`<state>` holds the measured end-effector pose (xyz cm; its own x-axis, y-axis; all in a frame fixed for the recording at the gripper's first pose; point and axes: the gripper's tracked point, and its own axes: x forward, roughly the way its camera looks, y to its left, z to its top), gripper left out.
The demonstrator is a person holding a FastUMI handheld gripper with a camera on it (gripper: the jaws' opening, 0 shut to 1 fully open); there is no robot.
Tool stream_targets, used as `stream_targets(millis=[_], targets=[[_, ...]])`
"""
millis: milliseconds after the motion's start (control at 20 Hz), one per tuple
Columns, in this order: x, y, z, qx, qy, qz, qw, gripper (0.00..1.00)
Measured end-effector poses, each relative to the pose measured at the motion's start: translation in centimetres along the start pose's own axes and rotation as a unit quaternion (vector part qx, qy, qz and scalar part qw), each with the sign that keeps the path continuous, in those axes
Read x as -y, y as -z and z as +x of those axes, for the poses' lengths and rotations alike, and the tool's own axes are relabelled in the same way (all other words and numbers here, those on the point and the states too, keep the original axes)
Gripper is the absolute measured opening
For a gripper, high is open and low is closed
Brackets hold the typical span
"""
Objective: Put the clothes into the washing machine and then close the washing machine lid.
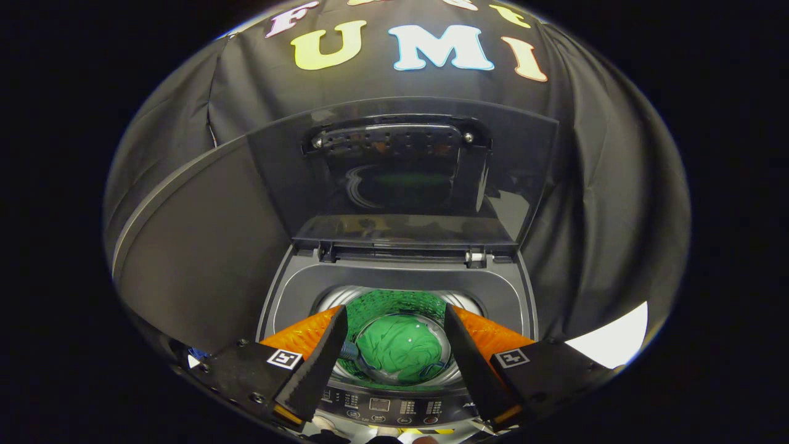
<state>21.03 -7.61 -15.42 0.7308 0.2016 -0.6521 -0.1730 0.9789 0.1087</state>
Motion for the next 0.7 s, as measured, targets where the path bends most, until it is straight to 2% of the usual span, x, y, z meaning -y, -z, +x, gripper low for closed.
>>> stream_targets(millis=[400, 700], targets=[[-0.2, -3.6, -1.9, 0.064, 0.015, 0.003, 0.998, 0.97], [-0.8, -8.7, -4.4, 0.161, 0.012, 0.014, 0.987, 0.97]])
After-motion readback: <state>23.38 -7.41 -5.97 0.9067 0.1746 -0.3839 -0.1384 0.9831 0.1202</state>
